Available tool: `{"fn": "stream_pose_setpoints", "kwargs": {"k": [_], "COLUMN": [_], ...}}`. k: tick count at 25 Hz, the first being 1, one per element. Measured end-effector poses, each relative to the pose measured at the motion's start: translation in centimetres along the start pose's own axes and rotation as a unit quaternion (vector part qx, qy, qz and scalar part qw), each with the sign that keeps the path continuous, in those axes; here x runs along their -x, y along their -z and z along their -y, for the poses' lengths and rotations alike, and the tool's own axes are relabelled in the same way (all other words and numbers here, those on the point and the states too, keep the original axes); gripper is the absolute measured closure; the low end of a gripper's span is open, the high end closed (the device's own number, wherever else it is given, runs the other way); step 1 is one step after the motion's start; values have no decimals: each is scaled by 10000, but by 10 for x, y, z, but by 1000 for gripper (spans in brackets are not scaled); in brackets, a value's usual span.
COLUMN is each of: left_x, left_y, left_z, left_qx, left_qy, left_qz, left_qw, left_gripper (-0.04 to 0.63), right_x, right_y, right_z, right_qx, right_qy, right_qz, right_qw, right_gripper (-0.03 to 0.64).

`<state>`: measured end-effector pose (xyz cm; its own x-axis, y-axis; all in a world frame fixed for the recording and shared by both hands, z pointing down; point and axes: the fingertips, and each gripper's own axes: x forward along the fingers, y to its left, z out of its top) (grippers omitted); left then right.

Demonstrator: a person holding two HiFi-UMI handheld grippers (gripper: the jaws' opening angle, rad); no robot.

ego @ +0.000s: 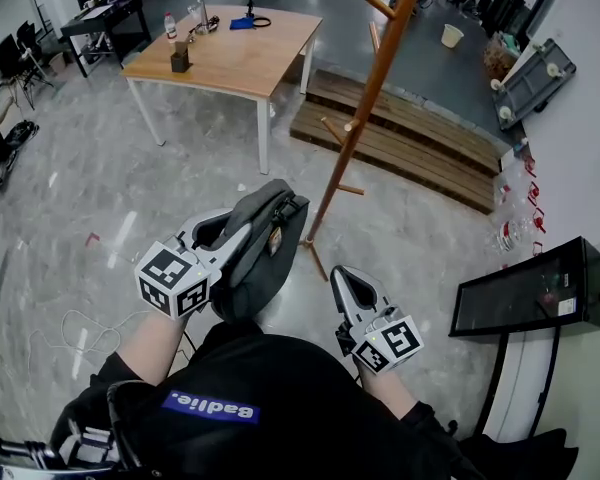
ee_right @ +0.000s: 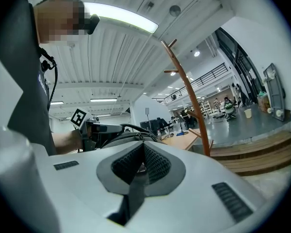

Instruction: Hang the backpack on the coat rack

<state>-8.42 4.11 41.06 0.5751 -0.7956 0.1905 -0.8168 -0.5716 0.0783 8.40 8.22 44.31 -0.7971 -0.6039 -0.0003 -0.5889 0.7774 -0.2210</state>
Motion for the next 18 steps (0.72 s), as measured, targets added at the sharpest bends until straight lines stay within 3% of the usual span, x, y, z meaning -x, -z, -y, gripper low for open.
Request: {"fn": "stream_pose_setpoints", "kwargs": {"k": [10,18], "left_x": [-60,-115], "left_y": [-14,-51], "left_z": [-74,-141], "left_qx": [109,-148], "left_qy": [255,795], "left_qz": [31,157], "left_qw": [9996,9966], "left_gripper": [486,486], "right_x": [-53,-116], "right_y": [-8,-45], "right_z": [56,121], "right_qx": [36,176], "right_qy": [559,1233], "right_qz": [-152,100], "right_qw": [9983,9922], "right_gripper": [620,620]}}
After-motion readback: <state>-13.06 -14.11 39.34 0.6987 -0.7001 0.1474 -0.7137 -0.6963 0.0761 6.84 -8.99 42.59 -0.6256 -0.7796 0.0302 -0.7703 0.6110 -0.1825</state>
